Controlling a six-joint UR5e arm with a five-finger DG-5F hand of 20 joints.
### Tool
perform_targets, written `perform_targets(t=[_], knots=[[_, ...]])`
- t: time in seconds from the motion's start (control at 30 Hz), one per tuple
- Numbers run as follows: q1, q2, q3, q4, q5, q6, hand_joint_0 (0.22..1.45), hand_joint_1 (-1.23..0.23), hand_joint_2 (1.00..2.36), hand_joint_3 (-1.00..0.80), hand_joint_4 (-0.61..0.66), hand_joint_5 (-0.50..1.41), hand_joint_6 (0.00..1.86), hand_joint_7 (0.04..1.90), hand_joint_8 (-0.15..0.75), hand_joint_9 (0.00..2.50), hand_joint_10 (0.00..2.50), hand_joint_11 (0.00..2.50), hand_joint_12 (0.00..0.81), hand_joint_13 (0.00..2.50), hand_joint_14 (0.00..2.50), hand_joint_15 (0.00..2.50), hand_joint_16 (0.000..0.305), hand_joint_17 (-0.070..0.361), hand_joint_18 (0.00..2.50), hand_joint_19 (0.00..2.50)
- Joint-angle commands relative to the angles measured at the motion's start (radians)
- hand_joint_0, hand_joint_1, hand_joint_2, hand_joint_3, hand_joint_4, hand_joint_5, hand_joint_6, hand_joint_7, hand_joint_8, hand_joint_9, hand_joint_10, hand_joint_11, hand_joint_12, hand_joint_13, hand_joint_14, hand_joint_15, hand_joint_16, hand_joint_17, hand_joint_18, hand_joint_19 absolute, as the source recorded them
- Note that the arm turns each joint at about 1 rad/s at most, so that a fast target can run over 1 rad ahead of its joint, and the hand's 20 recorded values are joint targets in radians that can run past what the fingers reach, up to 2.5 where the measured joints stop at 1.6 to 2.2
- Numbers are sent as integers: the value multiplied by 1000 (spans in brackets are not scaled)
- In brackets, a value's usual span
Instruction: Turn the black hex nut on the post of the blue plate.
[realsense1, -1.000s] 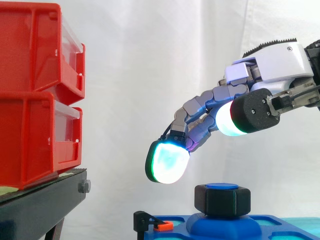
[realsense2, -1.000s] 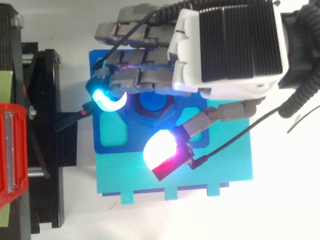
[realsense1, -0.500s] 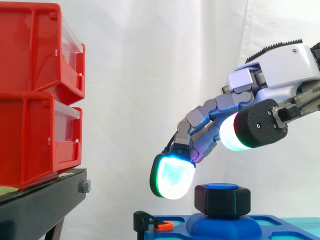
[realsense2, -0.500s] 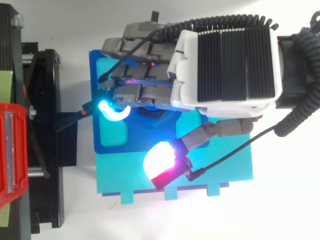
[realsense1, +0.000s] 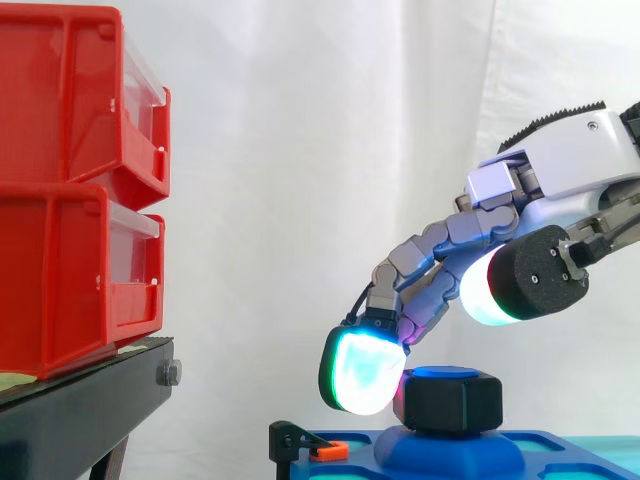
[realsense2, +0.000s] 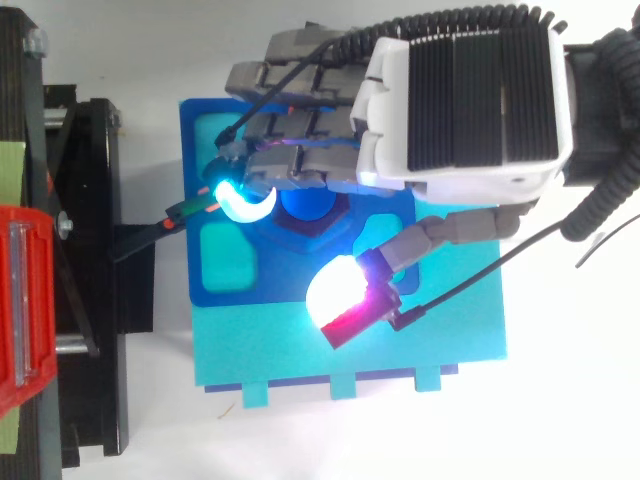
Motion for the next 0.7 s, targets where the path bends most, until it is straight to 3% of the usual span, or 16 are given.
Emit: perform_targets(t=[0.0,0.5,0.67], knots=[[-15,-1,0,-5,-16,-4,523,-318,1000,-500,267,-186,502,752,266,447,0,0,218,304,0,21,21,47,54,262],[-64,1,1,-18,-76,-14,522,-317,1000,-500,271,-187,502,753,267,448,0,0,216,308,1,23,20,45,51,260],[-73,1,49,-41,-91,-37,522,-317,1000,-500,270,-187,502,753,267,449,0,0,218,309,0,27,20,45,51,258]])
